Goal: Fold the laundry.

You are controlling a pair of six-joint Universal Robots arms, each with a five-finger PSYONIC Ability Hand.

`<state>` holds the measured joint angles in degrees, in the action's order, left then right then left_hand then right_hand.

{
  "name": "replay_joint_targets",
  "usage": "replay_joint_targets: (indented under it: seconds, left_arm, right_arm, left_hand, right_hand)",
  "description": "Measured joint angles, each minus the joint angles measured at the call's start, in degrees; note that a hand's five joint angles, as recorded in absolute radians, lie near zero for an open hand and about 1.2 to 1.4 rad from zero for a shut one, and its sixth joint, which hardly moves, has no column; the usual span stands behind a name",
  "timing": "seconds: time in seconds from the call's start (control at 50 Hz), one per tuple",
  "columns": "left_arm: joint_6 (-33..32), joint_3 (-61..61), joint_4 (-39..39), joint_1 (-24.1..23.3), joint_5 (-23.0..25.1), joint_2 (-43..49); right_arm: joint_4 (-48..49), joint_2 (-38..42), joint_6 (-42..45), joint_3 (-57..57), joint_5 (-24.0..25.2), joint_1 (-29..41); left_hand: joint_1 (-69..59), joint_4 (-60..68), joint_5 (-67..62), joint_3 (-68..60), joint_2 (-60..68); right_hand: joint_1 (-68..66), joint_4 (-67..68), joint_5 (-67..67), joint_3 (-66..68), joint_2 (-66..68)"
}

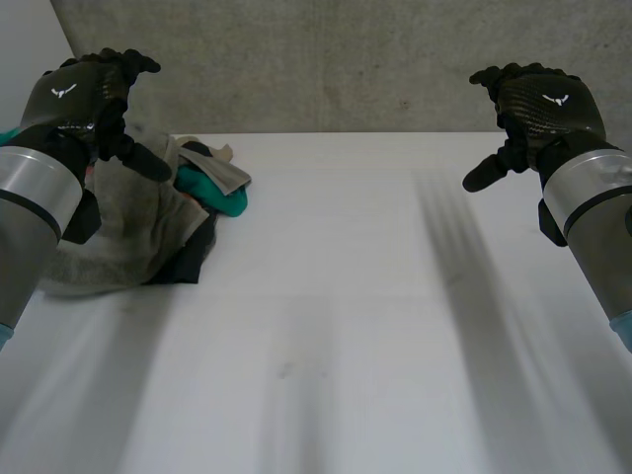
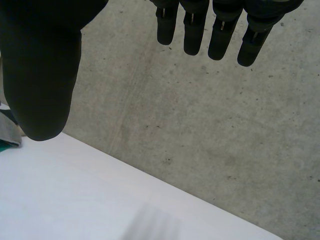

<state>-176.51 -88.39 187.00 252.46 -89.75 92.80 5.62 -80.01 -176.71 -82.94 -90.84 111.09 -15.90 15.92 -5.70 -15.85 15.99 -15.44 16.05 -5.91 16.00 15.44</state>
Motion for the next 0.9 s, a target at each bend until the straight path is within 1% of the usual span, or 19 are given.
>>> replay_joint_targets:
  seconds: [0.06,0.24,0.3,0.36,0.4,0.48,0.62,0.66,0.7,0.72,0.74,0.76,0.78,0.8,0.82,0.84,0.86,0.9]
  left_arm:
    - [0.0,0.0,0.1,0.0,0.0,0.1]
    - [-0.2,0.2,0.7,-0.2,0.2,1.3]
    - [-0.9,1.3,1.4,0.0,0.5,3.4]
    - [-3.2,4.0,2.1,0.4,0.8,7.1]
    - [-5.6,6.4,2.4,0.7,0.9,10.2]
    - [-13.8,13.9,2.7,2.0,0.9,19.3]
    - [-29.4,27.3,4.3,6.5,0.8,36.4]
    - [-31.8,30.1,5.2,7.4,0.9,39.9]
    - [-34.4,33.8,6.7,8.5,1.0,44.7]
    - [-34.9,35.0,7.2,8.8,1.1,46.2]
    - [-35.3,36.0,7.5,9.1,1.1,47.4]
    - [-35.8,37.3,8.1,9.4,1.2,48.9]
    - [-36.0,37.9,8.3,9.5,1.2,49.6]
    - [-36.3,39.3,8.8,9.8,1.3,51.0]
    - [-36.4,39.7,9.0,9.8,1.3,51.5]
    - [-36.6,40.2,9.2,9.8,1.2,52.0]
    - [-36.8,40.6,9.5,9.8,1.1,52.4]
    - [-37.1,40.8,10.0,9.5,0.8,52.5]
  right_arm:
    - [0.0,0.0,0.0,0.0,0.0,0.0]
    - [0.2,0.1,0.1,-0.3,0.1,-0.1]
    - [0.3,0.1,0.1,-0.4,0.2,-0.1]
    - [0.2,0.0,0.1,-0.4,0.3,-0.1]
    - [0.2,0.0,0.1,-0.4,0.4,-0.1]
    - [0.0,0.0,0.0,-0.5,0.6,0.0]
    - [0.0,0.0,0.1,-1.3,0.6,0.2]
    - [0.1,0.0,0.1,-1.6,0.6,0.3]
    - [0.2,0.1,0.2,-2.1,0.6,0.5]
    - [0.3,0.1,0.2,-2.2,0.6,0.6]
    - [0.3,0.2,0.2,-2.3,0.6,0.6]
    - [0.3,0.3,0.3,-2.5,0.6,0.7]
    - [0.3,0.3,0.3,-2.5,0.6,0.7]
    - [0.3,0.4,0.5,-2.6,0.6,0.8]
    - [0.3,0.5,0.7,-2.7,0.6,0.8]
    - [0.3,0.5,0.9,-2.7,0.6,0.8]
    - [0.3,0.6,1.2,-2.8,0.6,0.8]
    - [0.3,0.6,1.6,-2.8,0.6,0.8]
  left_hand:
    - [4.2,-4.0,3.0,3.7,-3.7]
    - [4.5,-4.3,3.0,4.0,-4.2]
    - [4.5,-4.3,3.0,4.0,-4.2]
    - [4.5,-4.3,3.0,4.0,-4.2]
    - [4.5,-4.3,3.0,4.0,-4.2]
    - [4.5,-4.3,3.0,4.0,-4.2]
    - [4.5,-4.3,3.0,4.0,-4.2]
    - [3.8,-3.8,2.7,3.5,-3.7]
    - [-4.1,3.1,-3.5,-3.1,2.9]
    - [-11.4,9.6,-9.9,-10.2,10.1]
    - [-16.0,13.7,-13.9,-13.6,13.4]
    - [-23.5,20.7,-20.5,-20.6,20.5]
    - [-23.5,20.7,-20.5,-20.6,20.5]
    - [-37.7,39.6,-38.1,-38.7,40.2]
    - [-38.9,41.4,-39.7,-41.1,41.9]
    - [-42.3,48.4,-45.0,-46.3,47.7]
    - [-42.4,51.1,-45.7,-48.0,49.7]
    - [-42.4,51.7,-45.7,-48.3,50.0]
  right_hand:
    - [2.7,-3.6,3.2,-3.7,-3.2]
    - [2.8,-4.3,3.3,-4.2,-3.5]
    - [2.8,-4.3,3.3,-4.2,-3.5]
    - [2.8,-4.3,3.3,-4.2,-3.5]
    - [2.8,-4.3,3.3,-4.2,-3.5]
    - [2.8,-4.3,3.3,-4.2,-3.5]
    - [2.8,-4.3,3.3,-4.2,-3.5]
    - [2.8,-4.3,3.3,-4.2,-3.5]
    - [2.8,-4.3,3.3,-4.2,-3.5]
    - [2.8,-4.3,3.3,-4.2,-3.5]
    - [2.8,-4.3,3.3,-4.2,-3.5]
    - [2.8,-4.3,3.3,-4.2,-3.5]
    - [2.8,-4.3,3.3,-4.2,-3.5]
    - [2.8,-4.3,3.3,-4.2,-3.5]
    - [2.8,-4.3,3.3,-4.2,-3.5]
    - [2.8,-4.3,3.3,-4.2,-3.5]
    - [2.8,-4.3,3.3,-4.2,-3.5]
    - [2.8,-4.3,3.3,-4.2,-3.5]
